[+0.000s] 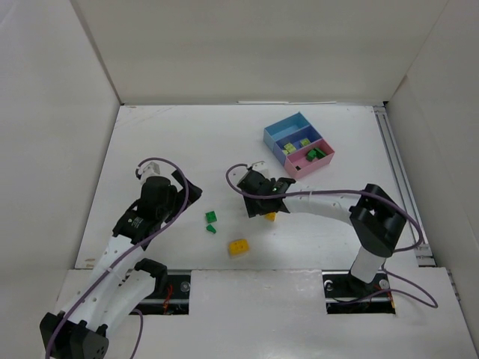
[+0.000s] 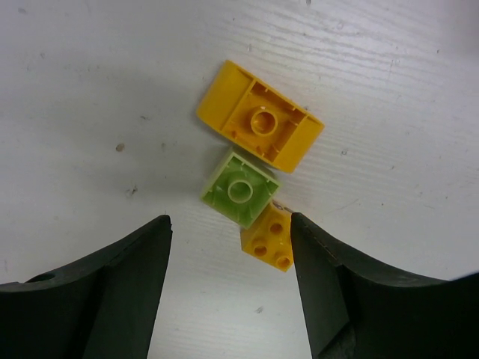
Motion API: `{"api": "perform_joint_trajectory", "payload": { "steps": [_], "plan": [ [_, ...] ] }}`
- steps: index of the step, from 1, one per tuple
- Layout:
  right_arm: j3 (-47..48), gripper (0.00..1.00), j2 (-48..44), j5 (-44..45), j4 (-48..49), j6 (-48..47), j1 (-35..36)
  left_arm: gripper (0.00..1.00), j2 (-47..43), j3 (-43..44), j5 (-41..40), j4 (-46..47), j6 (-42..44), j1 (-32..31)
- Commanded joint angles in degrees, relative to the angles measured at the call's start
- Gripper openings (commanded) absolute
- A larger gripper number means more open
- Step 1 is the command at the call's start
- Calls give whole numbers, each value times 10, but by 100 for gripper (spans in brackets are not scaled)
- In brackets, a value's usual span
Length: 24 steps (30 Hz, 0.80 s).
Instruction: Sort the legos into containers by color
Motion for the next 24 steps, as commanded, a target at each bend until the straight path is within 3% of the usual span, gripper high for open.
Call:
{"api": "perform_joint_trajectory", "payload": {
  "steps": [1,12,24],
  "plan": [
    [35,70,18,38,2,3,4,100,-9,14,-1,-3,6,1],
    [35,71,53,19,42,-8,-2,100,-9,14,-6,-3,6,1],
    [13,45,53,8,57,-8,-8,100,-14,1,5,3,0,1]
  ]
}}
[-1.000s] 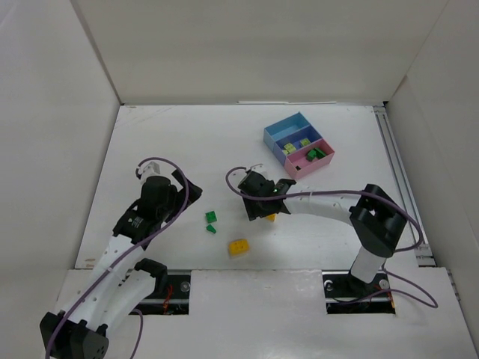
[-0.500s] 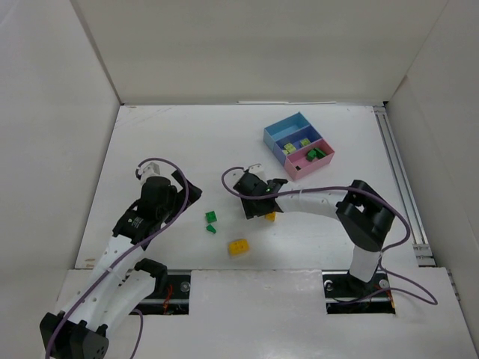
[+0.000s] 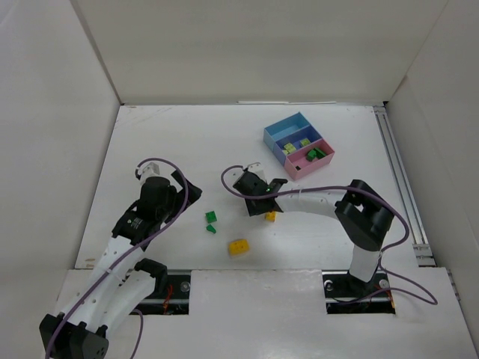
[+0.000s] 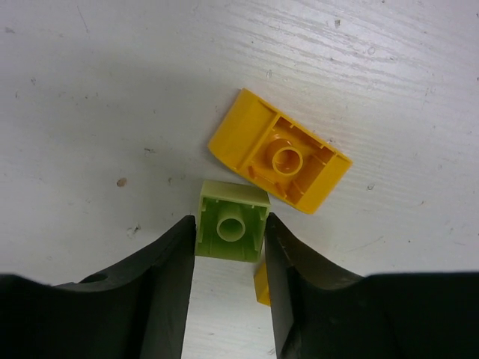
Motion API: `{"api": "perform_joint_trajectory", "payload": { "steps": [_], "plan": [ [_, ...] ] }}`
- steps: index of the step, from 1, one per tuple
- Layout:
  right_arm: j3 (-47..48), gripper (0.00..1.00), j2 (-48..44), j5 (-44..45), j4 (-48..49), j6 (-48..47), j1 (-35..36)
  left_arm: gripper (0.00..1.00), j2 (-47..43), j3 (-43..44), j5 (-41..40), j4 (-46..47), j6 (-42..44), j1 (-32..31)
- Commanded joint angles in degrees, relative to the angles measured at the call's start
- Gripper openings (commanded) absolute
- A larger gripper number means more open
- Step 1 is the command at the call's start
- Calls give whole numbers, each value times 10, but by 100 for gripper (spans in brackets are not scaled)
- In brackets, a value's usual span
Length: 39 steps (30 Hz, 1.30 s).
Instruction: Sort the legos into containers by color
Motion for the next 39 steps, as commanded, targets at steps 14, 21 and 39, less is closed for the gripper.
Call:
{"api": "perform_joint_trajectory", "payload": {
  "steps": [14,21,39],
  "plan": [
    [61,31,-116,-43,28,-169,-132,100,95,34,9,46,33,1],
    [164,31,-42,-90,69,-284,-257,100,158,89,9,80,61,7],
    [239,65,45,-159,103,-352,-335,100,244,162,46,109,94,39]
  ]
}}
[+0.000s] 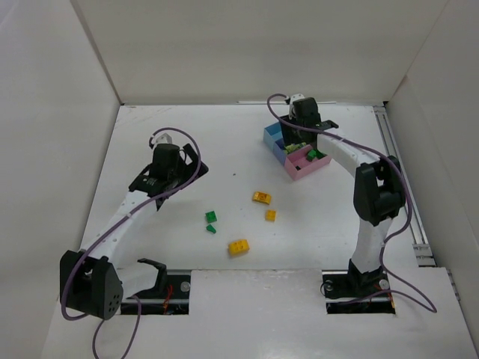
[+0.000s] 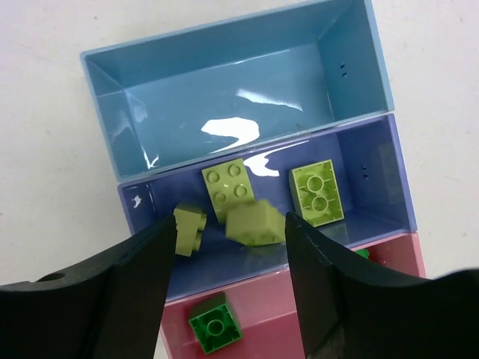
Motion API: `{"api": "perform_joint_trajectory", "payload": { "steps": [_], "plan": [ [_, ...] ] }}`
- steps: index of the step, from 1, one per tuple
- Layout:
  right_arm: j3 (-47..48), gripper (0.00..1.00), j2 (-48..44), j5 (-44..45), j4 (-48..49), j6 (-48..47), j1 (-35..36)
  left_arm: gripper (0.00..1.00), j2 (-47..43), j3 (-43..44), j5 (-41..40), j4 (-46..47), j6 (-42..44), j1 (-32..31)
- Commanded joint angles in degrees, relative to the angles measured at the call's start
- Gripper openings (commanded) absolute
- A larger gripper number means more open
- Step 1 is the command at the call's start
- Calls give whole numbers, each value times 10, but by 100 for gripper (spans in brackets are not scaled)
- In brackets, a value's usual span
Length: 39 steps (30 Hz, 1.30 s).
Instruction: Sort the legos into containers by color
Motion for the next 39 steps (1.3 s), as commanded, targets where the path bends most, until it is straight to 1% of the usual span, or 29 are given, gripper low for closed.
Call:
{"api": "perform_joint_trajectory", "payload": {
  "steps": [1,4,6,7,9,10,12,13,14,15,16,17,18,19,20,21,22,23,25,26,27,29,33,35,39],
  "plan": [
    [12,65,-39,-18,30,-35,7,100,-4,32,18,18,13,3],
    [-25,65,-72,-47,45,-66,32,100,-21,27,18,12,13,3],
    [-53,65,-113,-68,52,-119,59,100,-34,20,18,5,13,3],
    [-84,65,-128,-68,52,-137,95,100,-51,9,18,-1,13,3],
    [-115,67,-165,-89,52,-167,136,100,-67,2,6,-14,-2,3],
    [-137,67,-173,-100,45,-167,174,100,-75,-6,-1,-20,-10,3],
    [-161,68,-190,-125,40,-166,211,100,-99,-15,-1,-40,-18,3],
    [-173,68,-190,-132,45,-156,230,100,-107,-22,-17,-49,-25,3],
    [-192,68,-196,-143,50,-156,272,100,-124,-22,-22,-59,-41,3],
    [-201,68,-196,-143,58,-156,296,100,-134,-28,-22,-78,-48,8],
    [-210,70,-196,-129,87,-149,319,100,-144,-28,-47,-92,-61,8],
    [-210,70,-188,-129,95,-144,355,100,-154,-28,-62,-112,-79,8],
    [-203,68,-177,-119,95,-131,371,100,-174,-23,-75,-132,-97,8],
    [-195,67,-152,-102,109,-85,384,100,-184,-15,-91,-175,-128,8],
    [-189,67,-139,-86,116,-66,394,100,-193,-6,-120,-196,-142,8],
    [-175,67,-126,-59,116,-37,412,100,-213,8,-131,-214,-151,8],
    [-166,67,-99,-35,116,18,419,100,-224,14,-141,-238,-158,8],
    [-158,67,-88,-14,116,37,424,100,-234,14,-156,-246,-172,8],
    [-145,68,-60,8,116,81,435,100,-268,14,-157,-258,-177,8],
    [-135,68,-52,18,116,128,435,100,-277,14,-157,-264,-177,8],
    [-135,68,-45,39,116,151,435,100,-287,14,-157,-264,-185,8],
    [-112,68,-22,46,111,189,447,100,-312,9,-157,-270,-185,8],
    [-60,69,24,81,62,212,460,100,-325,9,-162,-289,-185,8],
    [-35,69,41,75,62,212,460,100,-330,3,-162,-289,-185,8],
    [-22,69,67,70,55,223,466,100,-335,-2,-156,-289,-185,8]
  ]
}}
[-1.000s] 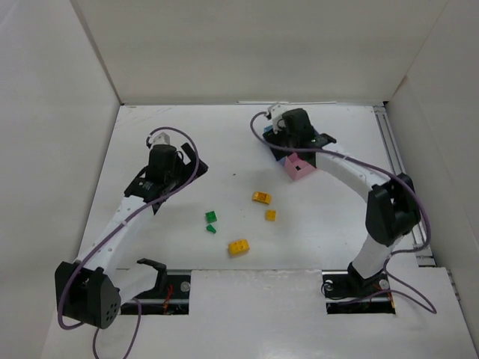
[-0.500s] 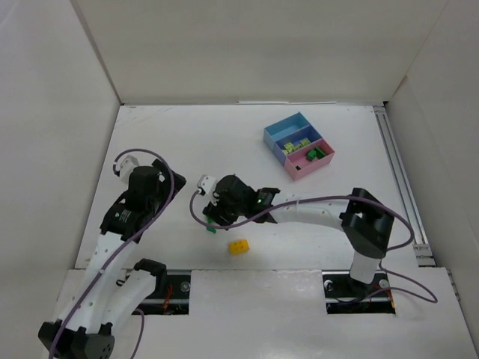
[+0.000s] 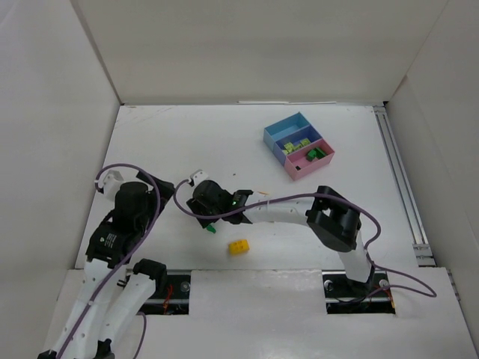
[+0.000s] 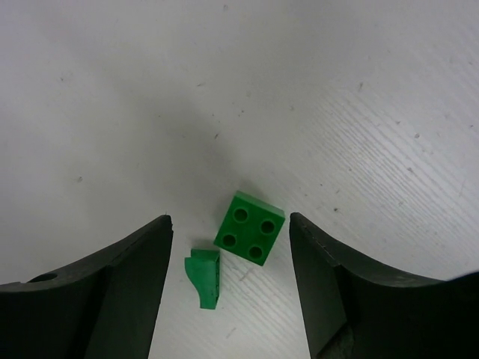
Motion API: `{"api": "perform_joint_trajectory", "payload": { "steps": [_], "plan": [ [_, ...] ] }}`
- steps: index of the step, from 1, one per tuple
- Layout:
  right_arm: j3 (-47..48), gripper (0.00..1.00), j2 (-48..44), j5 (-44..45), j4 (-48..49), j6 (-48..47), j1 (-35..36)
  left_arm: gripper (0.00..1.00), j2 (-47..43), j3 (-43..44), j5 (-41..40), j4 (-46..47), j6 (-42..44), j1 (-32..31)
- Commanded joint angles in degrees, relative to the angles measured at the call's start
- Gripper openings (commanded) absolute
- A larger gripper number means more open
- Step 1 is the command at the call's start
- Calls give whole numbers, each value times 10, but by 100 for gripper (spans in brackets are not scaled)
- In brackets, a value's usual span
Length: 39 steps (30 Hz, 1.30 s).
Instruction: Sort the legos into containers by color
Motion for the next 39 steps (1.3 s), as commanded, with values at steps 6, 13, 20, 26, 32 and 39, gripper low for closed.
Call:
{"api": "perform_joint_trajectory", "payload": {
  "steps": [6,13,20,26,32,39],
  "plan": [
    [33,68,33,58,-52,58,13,100,-13,1,-8,-6,-5,2],
    [33,48,53,58,-71,63,13,100,-19,-15,-8,-1,-5,2],
    [27,26,24,65,-54,50,13,100,-12,-26,15,10,13,2],
    [7,25,-53,85,-59,30,-19,100,12,-37,51,41,42,2],
    [-83,24,-180,77,-40,-5,-163,100,57,-62,86,90,75,2],
    [-111,25,-236,55,-66,-67,-368,100,117,-97,143,155,106,2]
  ]
}}
